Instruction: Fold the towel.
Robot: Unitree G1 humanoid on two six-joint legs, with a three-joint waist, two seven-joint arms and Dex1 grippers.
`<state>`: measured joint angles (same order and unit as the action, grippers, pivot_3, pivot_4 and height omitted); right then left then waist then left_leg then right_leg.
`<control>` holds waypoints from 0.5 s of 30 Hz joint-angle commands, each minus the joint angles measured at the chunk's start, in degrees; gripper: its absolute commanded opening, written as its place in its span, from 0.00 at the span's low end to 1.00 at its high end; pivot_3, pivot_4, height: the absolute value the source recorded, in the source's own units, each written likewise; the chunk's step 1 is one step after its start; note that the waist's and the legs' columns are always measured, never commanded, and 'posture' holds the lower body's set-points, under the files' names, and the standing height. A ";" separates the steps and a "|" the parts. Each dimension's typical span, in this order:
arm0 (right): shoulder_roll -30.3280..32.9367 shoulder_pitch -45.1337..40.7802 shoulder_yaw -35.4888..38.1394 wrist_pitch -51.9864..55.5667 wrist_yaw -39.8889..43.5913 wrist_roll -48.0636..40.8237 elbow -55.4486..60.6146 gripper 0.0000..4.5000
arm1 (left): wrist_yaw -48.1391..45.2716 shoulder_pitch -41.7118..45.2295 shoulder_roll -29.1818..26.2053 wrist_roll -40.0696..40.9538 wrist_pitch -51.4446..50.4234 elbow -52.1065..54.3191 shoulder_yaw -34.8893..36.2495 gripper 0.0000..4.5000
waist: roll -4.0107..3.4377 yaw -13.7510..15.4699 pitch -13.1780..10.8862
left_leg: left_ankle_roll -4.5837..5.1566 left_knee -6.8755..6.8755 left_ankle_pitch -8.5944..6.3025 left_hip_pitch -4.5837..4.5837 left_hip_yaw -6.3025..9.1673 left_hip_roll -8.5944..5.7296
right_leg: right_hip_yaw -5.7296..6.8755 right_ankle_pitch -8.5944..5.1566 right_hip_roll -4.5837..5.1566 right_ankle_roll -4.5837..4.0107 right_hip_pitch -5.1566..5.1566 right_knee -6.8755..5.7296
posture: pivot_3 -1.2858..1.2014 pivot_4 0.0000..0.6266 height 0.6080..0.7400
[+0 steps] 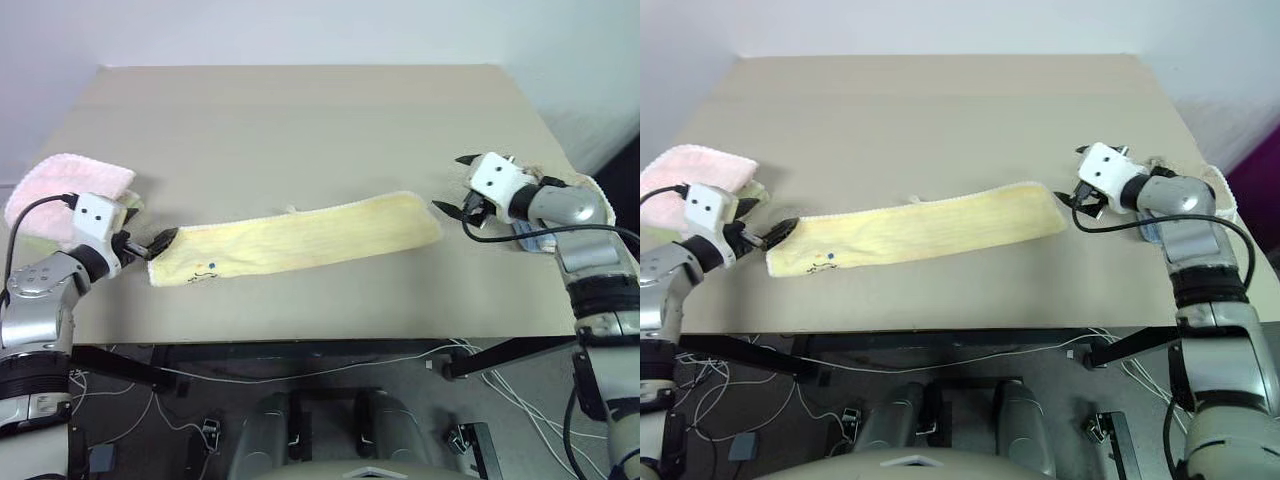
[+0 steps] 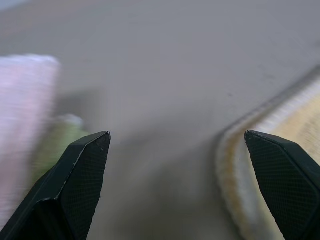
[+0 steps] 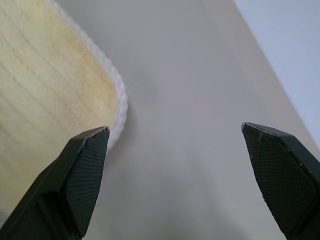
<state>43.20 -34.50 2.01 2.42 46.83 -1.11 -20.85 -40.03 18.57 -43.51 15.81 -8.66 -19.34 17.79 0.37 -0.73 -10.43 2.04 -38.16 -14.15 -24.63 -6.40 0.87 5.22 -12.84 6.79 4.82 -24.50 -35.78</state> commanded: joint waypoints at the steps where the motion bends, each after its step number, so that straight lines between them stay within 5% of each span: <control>1: -2.49 5.64 7.56 18.60 -2.27 -11.31 14.66 1.00 | -0.76 -0.56 0.40 2.89 1.79 5.44 2.85 1.00 | 0.00 -0.03 0.00 | 0.00 -0.01 0.00 0.00 0.00 0.01 | 0.00 0.00 0.01 0.00 0.00 -0.01 | 0.52 0.24 1.00; 7: -14.23 14.29 21.23 53.07 -16.26 -30.74 32.33 1.00 | -4.84 -1.68 1.86 4.72 3.39 10.45 1.35 1.00 | 0.00 0.01 0.02 | 0.01 0.01 -0.21 0.02 0.11 0.02 | -0.07 0.01 0.10 -0.03 -0.02 -0.02 | 0.52 0.24 1.00; 15: -29.29 13.37 34.53 72.57 -33.41 -43.77 37.20 1.00 | -14.40 -3.20 3.35 7.84 2.03 16.59 -4.37 1.00 | -0.03 -0.07 0.04 | 0.14 0.06 -0.33 0.00 0.10 0.01 | -0.10 0.01 0.12 -0.06 -0.07 0.00 | 0.52 0.24 1.00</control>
<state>14.28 -19.65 33.74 73.14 15.93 -42.10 14.60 -52.74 15.62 -39.91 22.16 -6.88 -5.64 13.80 0.34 -0.80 -10.39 2.18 -38.10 -14.48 -24.63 -6.30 0.87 5.11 -12.82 6.89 4.74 -24.59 -35.78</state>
